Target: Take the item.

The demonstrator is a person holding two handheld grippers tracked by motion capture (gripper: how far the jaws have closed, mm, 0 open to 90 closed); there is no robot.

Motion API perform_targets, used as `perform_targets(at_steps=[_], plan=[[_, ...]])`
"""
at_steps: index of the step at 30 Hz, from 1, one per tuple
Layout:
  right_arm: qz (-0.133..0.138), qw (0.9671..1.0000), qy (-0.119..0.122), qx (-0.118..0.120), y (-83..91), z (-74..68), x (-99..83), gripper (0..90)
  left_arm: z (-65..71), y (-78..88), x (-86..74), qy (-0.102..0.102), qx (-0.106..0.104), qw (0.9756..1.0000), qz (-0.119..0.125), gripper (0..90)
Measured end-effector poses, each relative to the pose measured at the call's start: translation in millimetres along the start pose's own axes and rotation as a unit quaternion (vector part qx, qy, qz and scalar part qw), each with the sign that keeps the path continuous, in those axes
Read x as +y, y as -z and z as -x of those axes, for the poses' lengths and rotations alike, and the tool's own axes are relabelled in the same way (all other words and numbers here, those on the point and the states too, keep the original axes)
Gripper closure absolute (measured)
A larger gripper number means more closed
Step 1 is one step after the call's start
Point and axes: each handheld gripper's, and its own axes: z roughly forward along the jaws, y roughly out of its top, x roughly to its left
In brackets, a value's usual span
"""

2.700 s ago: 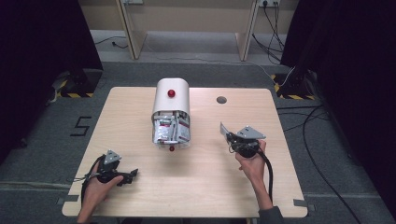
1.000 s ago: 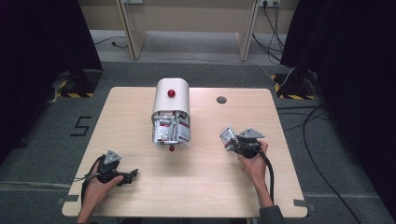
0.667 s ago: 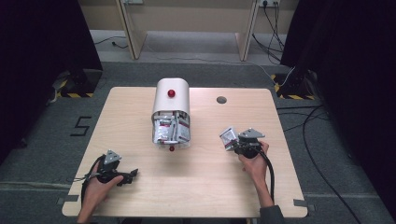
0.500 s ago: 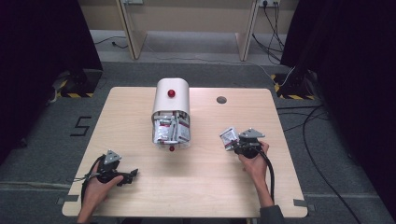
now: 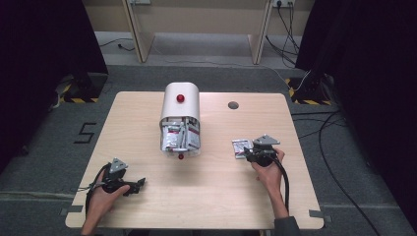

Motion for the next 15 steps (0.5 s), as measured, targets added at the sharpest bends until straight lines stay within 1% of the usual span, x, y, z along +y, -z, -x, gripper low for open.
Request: perform_targets(at_steps=[8, 9, 10, 11, 12, 13, 15], plan=[[0.008, 0.9999, -0.003, 0.007, 4.3, 0.4, 1.6, 51.5, -0.1, 0.1, 0.0, 0.000, 0.000, 1.0000, 0.000, 0.0], [0.011, 0.9999, -0.008, 0.009, 6.4, -0.1, 2.7, 47.9, 0.0, 0.0, 0.0, 0.000, 0.000, 1.0000, 0.000, 0.0], [0.011, 0.9999, -0.008, 0.009, 6.4, -0.1, 2.7, 47.9, 0.0, 0.0, 0.0, 0.000, 0.000, 1.0000, 0.000, 0.0], [0.013, 0.9998, -0.011, 0.012, 8.0, -0.8, 3.4, 44.2, 0.0, 0.0, 0.0, 0.000, 0.000, 1.0000, 0.000, 0.0], [0.013, 0.9998, -0.011, 0.012, 8.0, -0.8, 3.4, 44.2, 0.0, 0.0, 0.0, 0.000, 0.000, 1.0000, 0.000, 0.0], [0.015, 0.9996, -0.014, 0.017, 10.4, -2.4, 4.3, 39.8, 0.0, 0.0, 0.0, 0.000, 0.000, 1.0000, 0.000, 0.0], [0.015, 0.9996, -0.014, 0.020, 11.2, -3.1, 4.5, 38.6, 0.0, 0.0, 0.0, 0.000, 0.000, 1.0000, 0.000, 0.0]])
